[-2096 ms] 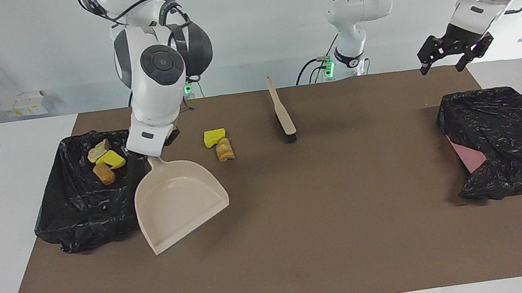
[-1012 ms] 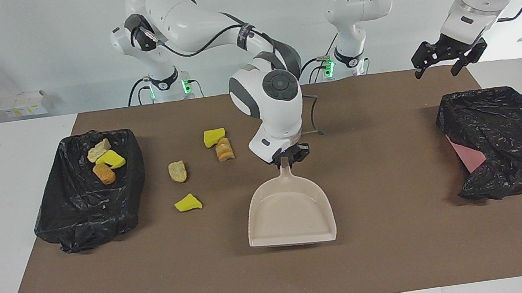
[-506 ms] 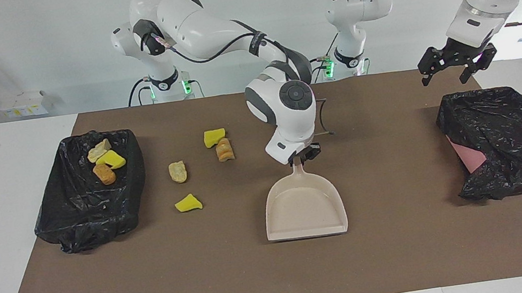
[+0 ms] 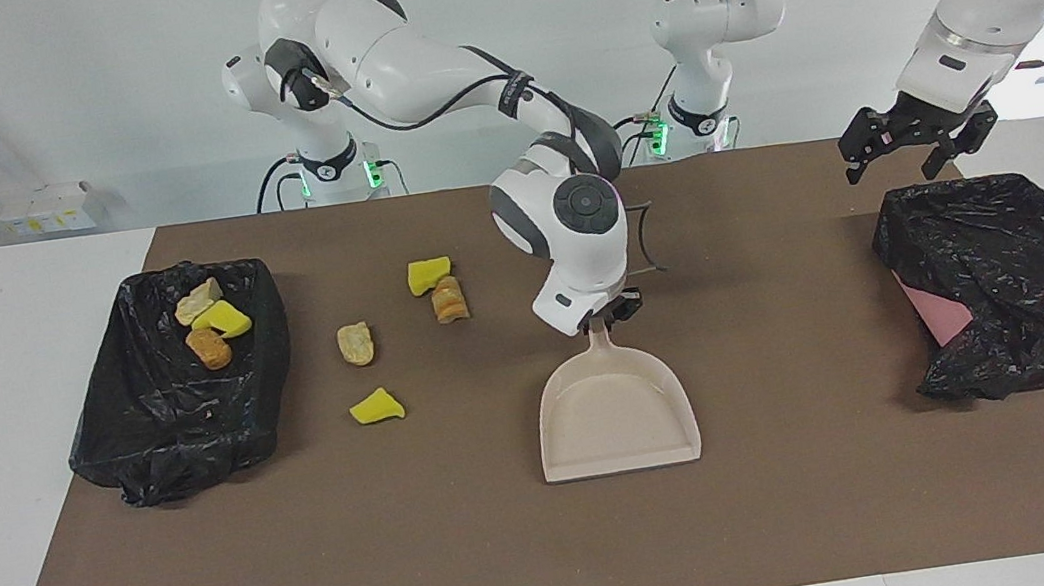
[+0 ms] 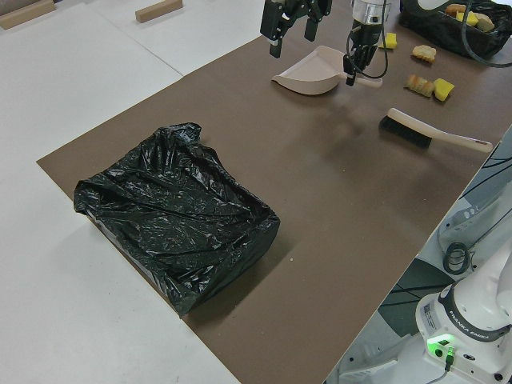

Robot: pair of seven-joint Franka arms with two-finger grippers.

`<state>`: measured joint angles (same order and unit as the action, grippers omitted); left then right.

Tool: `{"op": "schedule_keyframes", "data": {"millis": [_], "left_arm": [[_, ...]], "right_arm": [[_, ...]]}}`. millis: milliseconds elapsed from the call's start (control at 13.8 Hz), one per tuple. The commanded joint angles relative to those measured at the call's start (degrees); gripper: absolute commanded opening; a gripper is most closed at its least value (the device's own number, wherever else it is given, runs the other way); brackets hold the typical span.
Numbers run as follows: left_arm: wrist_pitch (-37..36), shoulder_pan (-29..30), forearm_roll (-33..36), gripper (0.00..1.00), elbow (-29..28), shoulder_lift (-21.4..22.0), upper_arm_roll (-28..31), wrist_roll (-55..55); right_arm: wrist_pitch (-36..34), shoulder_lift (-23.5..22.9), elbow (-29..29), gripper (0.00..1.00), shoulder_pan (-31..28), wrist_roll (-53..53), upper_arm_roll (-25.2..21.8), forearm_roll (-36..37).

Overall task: Sweep and dump trash in bin
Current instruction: 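Lower the dustpan onto the table and open the right gripper, then grasp the dustpan handle with the left gripper while the right gripper reaches the brush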

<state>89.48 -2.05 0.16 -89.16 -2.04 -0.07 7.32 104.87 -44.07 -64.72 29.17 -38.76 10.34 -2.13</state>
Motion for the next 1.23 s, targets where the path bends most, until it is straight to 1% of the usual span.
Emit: {"op": "schedule_keyframes", "data": {"millis": [0, 145, 217, 289, 361, 434, 506, 578, 651, 795, 1012, 1084, 1157], "left_arm": [[-1.2, -0.8, -0.3, 1.0, 0.2, 0.4, 0.6, 1.1], [-0.3, -0.9, -0.3, 1.0, 0.0, 0.4, 0.5, 1.6], [1.6, -1.1, -0.3, 1.0, -0.1, 0.3, 0.4, 1.4], [2.7, -2.6, -0.3, 1.0, -1.0, 0.4, 0.4, 1.3], [3.0, -3.5, -0.2, 1.0, -1.2, 0.2, 0.5, 1.2], [3.4, -3.6, -0.2, 1.0, -1.2, -0.4, 0.3, 1.2], [4.8, -4.6, -0.3, 1.0, -1.7, -0.9, 0.3, 1.2], [7.3, -5.9, -0.3, 1.0, -3.3, -1.2, 0.3, 1.1], [8.9, -6.6, -0.3, 1.0, -3.7, -2.2, 0.3, 0.9], [11.2, -9.1, -0.8, 1.0, -3.3, -5.2, 0.3, 0.3], [16.1, -13.2, -1.1, 1.0, -3.2, -10.1, 0.3, -3.3], [17.5, -14.9, -1.1, 1.0, -3.3, -11.5, 0.3, -5.0], [19.1, -16.7, -1.1, 1.0, -3.3, -13.0, 0.3, -7.1]], "right_arm": [[1.0, 2.9, -2.8, 0.58, -1.6, 1.9, 0.0, -1.7], [0.2, 5.4, -2.9, 0.66, -2.5, 1.8, 0.0, -1.6], [-1.5, 6.8, -2.9, 0.7, -2.3, 1.8, -0.1, -1.5], [-3.4, 7.8, -3.0, 0.74, -2.3, 1.8, 0.0, -1.0], [-4.7, 9.6, -3.8, 0.8, -2.2, 1.6, -0.1, -0.8], [-4.8, 12.5, -6.1, 0.8, -2.3, 1.6, 0.0, -0.8], [-5.0, 15.7, -8.8, 0.84, -2.3, 1.9, 0.0, -0.9], [-5.2, 19.2, -12.3, 0.95, -2.4, 1.8, 0.0, -1.0], [-5.1, 22.9, -16.8, 1.0, -2.1, 1.8, 0.0, -1.6], [-4.9, 29.0, -24.6, 1.0, -1.4, 1.8, 0.1, -1.7], [-3.9, 35.8, -34.4, 1.0, 2.1, 1.4, 0.1, -1.9], [-2.5, 38.3, -38.5, 1.0, 3.2, 1.3, 0.1, -1.9], [0.7, 41.3, -44.0, 1.0, 4.4, 1.3, 0.1, -2.0]]}}
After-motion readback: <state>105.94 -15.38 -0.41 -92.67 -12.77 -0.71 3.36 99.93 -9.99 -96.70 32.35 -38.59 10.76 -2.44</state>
